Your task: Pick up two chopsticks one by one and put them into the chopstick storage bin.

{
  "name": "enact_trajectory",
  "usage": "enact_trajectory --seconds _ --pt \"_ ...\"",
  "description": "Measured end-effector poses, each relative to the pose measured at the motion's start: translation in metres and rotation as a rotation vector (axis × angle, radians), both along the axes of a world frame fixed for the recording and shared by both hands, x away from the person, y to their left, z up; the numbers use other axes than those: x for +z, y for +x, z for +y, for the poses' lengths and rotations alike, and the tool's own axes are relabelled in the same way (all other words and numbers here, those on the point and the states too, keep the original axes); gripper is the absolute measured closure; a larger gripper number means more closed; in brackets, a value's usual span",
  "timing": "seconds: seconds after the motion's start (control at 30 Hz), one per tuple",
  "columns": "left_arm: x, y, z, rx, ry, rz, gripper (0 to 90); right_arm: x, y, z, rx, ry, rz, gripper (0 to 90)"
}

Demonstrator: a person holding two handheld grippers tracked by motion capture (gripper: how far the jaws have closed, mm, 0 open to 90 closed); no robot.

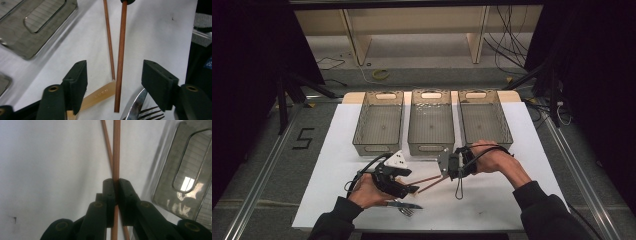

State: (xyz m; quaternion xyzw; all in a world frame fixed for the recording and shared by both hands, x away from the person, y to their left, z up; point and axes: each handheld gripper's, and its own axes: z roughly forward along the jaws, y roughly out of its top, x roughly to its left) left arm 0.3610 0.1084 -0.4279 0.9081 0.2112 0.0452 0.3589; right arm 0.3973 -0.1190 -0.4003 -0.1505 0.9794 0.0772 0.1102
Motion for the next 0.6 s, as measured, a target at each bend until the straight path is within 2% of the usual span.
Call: enact_trajectory --seconds 0.1,0.17,0.37,0.6 --pt "0.002 0.002 -0.004 -0.020 0.025 0.001 43.7 0.002 0.000 0.002 0.010 0.000 -0.007 84.6" --pt "0.003 0.003 -0.007 -0.030 0.039 0.006 46.5 0.001 -0.001 0.002 0.009 0.017 -0.011 84.6" --pt "0.003 0.007 -0.013 -0.048 0.064 0.034 52.8 0.003 -0.004 0.003 0.013 0.004 -0.022 84.6" --pt "0.005 0.008 -0.019 -0.072 0.067 0.048 60.1 0.003 -0.009 0.007 0.022 0.013 -0.039 84.6"
